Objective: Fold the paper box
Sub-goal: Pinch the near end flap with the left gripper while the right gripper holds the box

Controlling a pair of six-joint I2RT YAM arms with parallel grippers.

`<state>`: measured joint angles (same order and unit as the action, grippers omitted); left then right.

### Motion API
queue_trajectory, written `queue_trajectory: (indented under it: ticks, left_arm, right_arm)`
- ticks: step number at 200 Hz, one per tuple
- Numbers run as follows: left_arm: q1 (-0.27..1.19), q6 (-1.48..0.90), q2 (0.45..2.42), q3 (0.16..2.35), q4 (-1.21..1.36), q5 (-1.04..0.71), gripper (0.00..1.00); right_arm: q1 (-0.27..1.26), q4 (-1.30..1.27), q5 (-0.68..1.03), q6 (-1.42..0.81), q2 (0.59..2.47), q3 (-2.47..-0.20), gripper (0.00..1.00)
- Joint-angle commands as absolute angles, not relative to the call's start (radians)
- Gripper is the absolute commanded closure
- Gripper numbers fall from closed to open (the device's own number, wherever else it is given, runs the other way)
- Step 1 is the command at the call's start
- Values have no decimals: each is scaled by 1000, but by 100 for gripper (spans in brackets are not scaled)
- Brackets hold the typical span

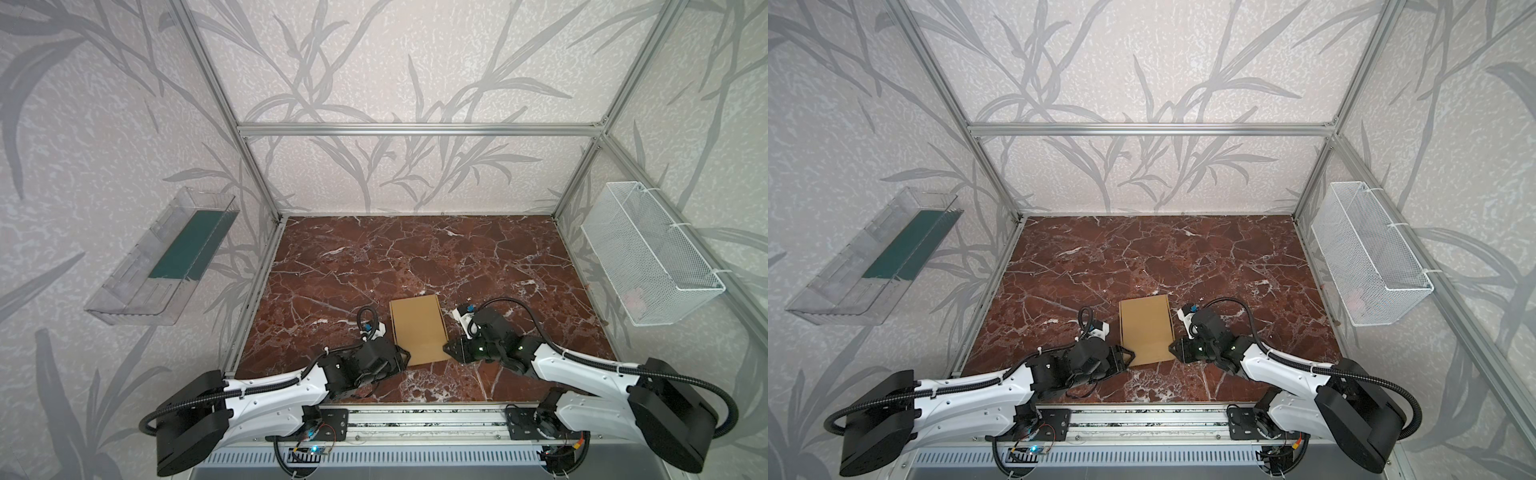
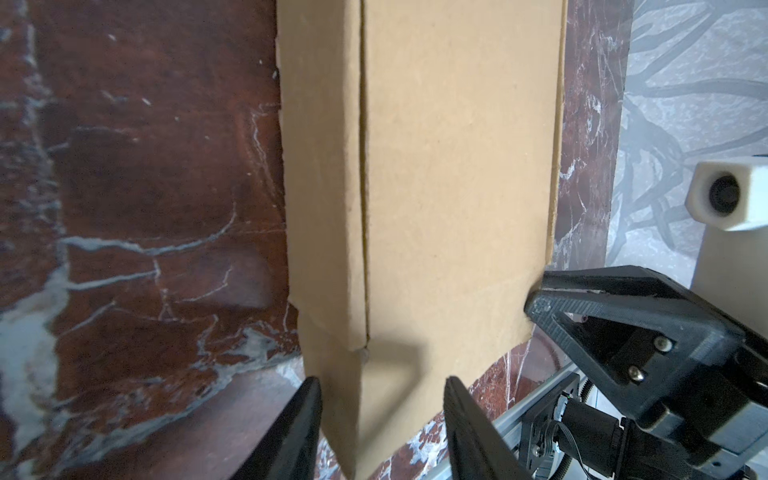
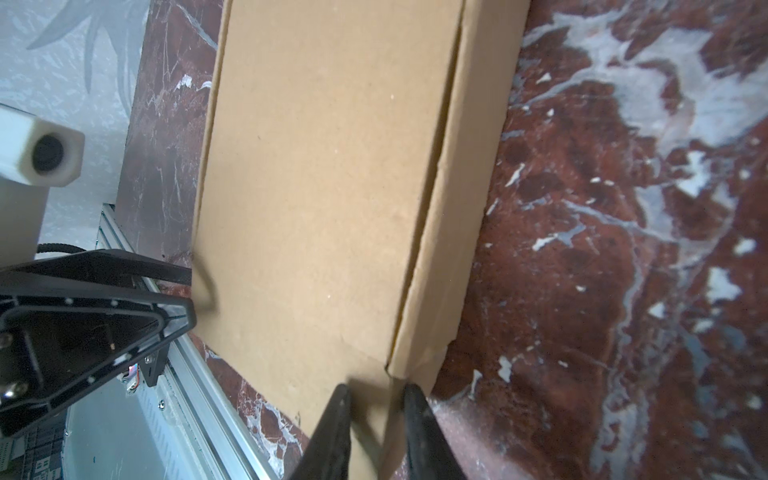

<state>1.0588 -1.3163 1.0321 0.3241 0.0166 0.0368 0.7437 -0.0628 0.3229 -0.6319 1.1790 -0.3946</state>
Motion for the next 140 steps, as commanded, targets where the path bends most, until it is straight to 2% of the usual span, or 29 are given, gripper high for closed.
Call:
queue_trajectory:
  ticks: [1, 96, 140]
  left_arm:
    - [1063, -1334, 1010, 303, 18, 64, 52]
    - [1065, -1350, 999, 272, 36, 70, 63]
    - [1066, -1349, 991, 271, 32, 73, 65]
  right_arm:
    - [742, -57, 313, -631, 1193, -376, 76]
    - [743, -63, 310, -631, 1199, -374, 77]
    - [742, -64, 313, -631, 1200, -376, 77]
